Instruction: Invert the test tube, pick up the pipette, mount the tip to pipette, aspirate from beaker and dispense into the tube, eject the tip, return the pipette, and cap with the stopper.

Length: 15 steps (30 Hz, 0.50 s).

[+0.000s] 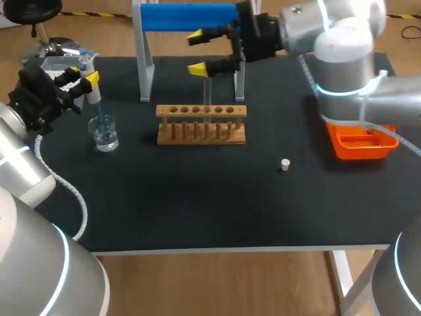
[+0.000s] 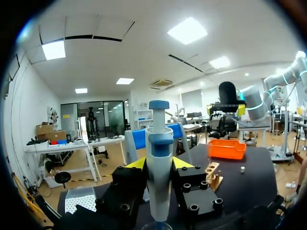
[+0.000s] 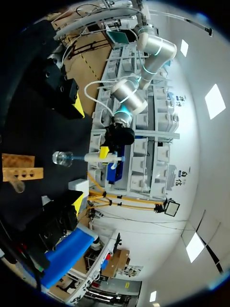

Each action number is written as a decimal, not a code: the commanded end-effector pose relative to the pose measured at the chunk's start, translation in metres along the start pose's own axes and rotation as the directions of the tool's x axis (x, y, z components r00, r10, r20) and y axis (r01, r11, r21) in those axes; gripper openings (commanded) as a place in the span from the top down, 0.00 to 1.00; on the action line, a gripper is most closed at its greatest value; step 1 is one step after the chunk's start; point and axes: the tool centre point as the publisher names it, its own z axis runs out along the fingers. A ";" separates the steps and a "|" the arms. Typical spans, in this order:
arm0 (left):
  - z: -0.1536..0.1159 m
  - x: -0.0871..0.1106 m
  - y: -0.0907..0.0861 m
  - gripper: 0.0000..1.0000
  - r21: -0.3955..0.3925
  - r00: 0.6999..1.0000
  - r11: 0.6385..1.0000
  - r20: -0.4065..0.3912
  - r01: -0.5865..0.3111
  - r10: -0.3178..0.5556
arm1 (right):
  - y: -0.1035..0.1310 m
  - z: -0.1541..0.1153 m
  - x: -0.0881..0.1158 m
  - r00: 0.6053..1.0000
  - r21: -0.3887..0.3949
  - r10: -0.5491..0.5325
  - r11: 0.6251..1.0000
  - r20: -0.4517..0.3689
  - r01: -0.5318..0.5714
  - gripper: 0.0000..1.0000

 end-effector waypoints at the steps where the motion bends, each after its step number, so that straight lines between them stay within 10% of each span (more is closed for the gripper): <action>1: 0.001 0.001 0.000 1.00 -0.001 1.000 1.000 0.004 0.000 0.000 | -0.014 -0.043 -0.002 1.000 0.010 0.000 1.000 -0.001 0.000 0.00; 15: 0.001 0.001 0.000 1.00 -0.001 1.000 1.000 0.004 0.000 0.000 | -0.065 -0.070 -0.008 0.999 0.056 0.018 0.998 0.036 -0.019 0.00</action>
